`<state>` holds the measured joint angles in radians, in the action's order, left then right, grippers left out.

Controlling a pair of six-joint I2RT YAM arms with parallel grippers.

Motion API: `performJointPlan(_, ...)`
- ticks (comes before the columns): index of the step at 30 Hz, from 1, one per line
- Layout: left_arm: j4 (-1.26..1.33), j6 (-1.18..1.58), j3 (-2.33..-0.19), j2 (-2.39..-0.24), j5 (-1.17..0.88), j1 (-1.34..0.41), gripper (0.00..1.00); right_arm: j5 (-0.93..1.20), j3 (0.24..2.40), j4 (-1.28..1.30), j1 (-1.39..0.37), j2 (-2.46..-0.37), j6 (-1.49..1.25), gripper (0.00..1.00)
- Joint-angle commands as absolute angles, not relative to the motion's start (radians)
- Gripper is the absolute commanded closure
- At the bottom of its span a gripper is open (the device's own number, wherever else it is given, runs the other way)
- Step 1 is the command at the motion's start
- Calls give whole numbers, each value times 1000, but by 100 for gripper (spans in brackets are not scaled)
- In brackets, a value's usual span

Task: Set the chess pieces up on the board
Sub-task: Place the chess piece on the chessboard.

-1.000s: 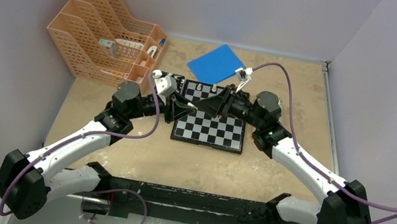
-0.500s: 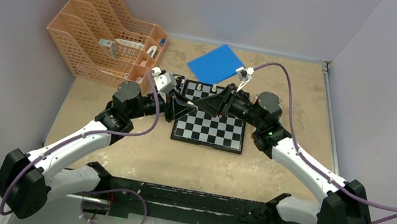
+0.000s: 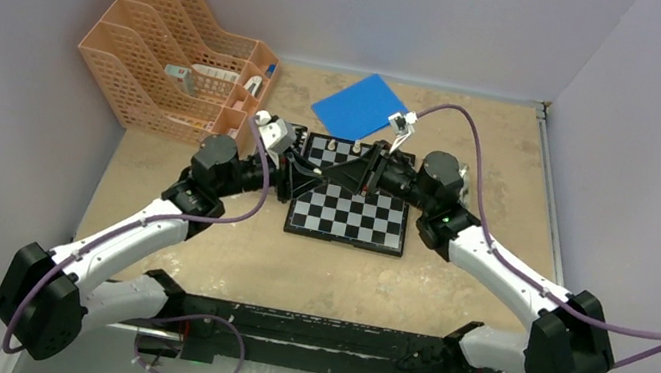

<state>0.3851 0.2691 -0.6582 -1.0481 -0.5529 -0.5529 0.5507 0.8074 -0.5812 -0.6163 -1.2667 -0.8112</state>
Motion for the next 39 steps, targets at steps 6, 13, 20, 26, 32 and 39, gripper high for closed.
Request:
performJointPlan(6, 452, 305, -683, -1053, -537, -557, 100, 522, 812, -599, -623, -1258, -799, 82)
performJointPlan(13, 380, 282, -683, -1032, -535, -557, 70, 371, 881, -412, -622, -1246, -705, 89)
performJointPlan(20, 211, 190, -704, -996, -582, -557, 41, 136, 1035, -189, -619, -1304, -552, 90)
performJointPlan(26, 24, 38, -734, -942, -635, -556, 27, -71, 1212, -44, -609, -1454, -427, 89)
performJointPlan(32, -123, -32, -741, -849, -640, -557, 0, -232, 1418, 115, -578, -1662, -336, 90)
performJointPlan(39, -198, -55, -716, -792, -578, -556, 0, -317, 1576, 218, -523, -1853, -302, 89)
